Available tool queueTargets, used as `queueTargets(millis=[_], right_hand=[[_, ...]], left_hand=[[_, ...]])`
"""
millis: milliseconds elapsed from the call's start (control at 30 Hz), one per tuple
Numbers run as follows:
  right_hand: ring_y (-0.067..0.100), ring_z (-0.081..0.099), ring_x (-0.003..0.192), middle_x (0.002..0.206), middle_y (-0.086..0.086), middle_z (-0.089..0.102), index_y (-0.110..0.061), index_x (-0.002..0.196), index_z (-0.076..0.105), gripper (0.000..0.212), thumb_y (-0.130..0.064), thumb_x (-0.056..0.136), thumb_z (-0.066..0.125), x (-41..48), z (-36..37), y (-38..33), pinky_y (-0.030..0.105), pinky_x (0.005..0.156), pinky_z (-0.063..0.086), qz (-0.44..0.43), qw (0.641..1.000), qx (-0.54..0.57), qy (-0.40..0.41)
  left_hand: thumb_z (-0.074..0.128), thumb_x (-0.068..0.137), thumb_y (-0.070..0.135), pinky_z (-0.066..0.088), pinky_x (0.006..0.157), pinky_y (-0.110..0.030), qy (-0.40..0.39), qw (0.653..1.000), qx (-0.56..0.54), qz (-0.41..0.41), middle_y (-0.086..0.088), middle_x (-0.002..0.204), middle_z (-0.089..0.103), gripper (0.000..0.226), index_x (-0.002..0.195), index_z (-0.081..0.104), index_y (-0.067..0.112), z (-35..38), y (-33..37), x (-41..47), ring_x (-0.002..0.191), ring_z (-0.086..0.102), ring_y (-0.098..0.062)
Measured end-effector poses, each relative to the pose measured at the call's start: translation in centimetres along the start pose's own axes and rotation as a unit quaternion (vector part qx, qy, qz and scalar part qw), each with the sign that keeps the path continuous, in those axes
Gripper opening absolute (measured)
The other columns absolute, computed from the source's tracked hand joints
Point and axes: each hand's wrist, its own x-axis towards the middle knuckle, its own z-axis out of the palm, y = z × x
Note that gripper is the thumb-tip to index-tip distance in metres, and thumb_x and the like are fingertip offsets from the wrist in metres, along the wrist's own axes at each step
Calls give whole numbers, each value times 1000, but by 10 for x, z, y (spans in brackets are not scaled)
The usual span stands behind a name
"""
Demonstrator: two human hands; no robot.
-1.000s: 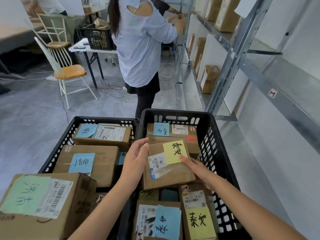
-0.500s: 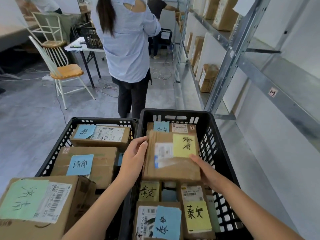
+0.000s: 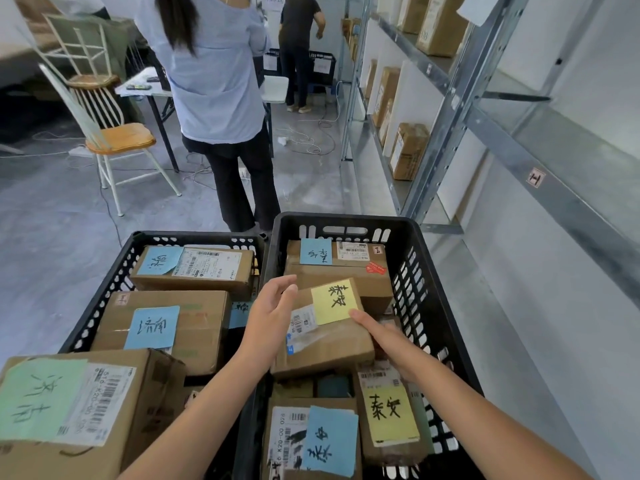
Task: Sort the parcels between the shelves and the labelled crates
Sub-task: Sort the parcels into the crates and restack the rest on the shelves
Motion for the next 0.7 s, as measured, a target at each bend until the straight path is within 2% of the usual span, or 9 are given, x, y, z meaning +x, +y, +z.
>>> queueTargets(millis=[200,267,367,433,467,533,600,667,700], right_hand=[[20,55,124,130,-2,64,-31,125,64,107,-105,52,36,-2,-2,-6,45,115,34,15,991,-128,-35],[18,54,126,135,-1,62,-36,125,61,100,-103,58,34,-7,-2,-10,46,117,32,5,990,-127,-62],[23,42,138,151,3,47,-34,145,44,106,-100,64,27,-11,-6,-13,50,120,25,28,989,-122,-81],[25,33,144,157,4,38,-35,154,30,97,-91,75,22,-11,-13,-10,52,120,23,42,989,-98,-105],[25,31,146,158,4,36,-34,155,28,91,-86,80,21,-11,-18,-8,51,121,22,44,988,-95,-115],[24,36,142,151,1,43,-33,151,34,80,-78,86,22,-13,-25,-5,46,119,26,48,984,-115,-128],[20,52,130,138,0,57,-28,142,48,61,-66,97,30,-15,-30,-4,43,114,36,58,977,-144,-144],[19,60,121,130,3,64,-21,138,53,36,-28,103,48,-16,-30,-4,43,110,43,58,963,-222,-138],[18,59,119,130,3,63,-21,139,52,41,-12,99,51,-17,-27,-4,42,107,45,53,950,-284,-116]], left_hand=[[47,103,27,47,104,-47,6,1000,-13,-3,3,127,63,31,132,56,24,-2,2,1,120,58,-16],[47,103,28,48,101,-35,9,1000,-10,8,6,128,62,30,131,56,25,-1,0,2,122,56,-12],[47,103,30,40,85,-14,1,1000,6,27,13,129,58,30,132,54,30,1,-2,4,124,52,-6],[49,101,36,40,84,-11,-41,998,41,28,16,133,55,37,137,49,30,1,-7,6,127,49,-5],[53,98,43,42,91,-15,-83,993,77,30,17,139,51,46,142,45,31,1,-10,6,130,47,-5],[61,88,57,36,111,-31,-185,958,212,49,17,151,38,71,149,31,35,5,-20,2,138,36,-6],[65,81,65,17,120,-40,-256,888,368,106,14,161,19,93,154,16,37,17,-32,-1,148,16,-10],[68,81,60,4,122,-39,-255,837,456,163,11,166,5,103,157,4,34,32,-43,0,152,4,-13],[69,82,57,2,122,-39,-242,826,477,178,8,167,2,105,157,0,32,38,-47,3,153,2,-15]])
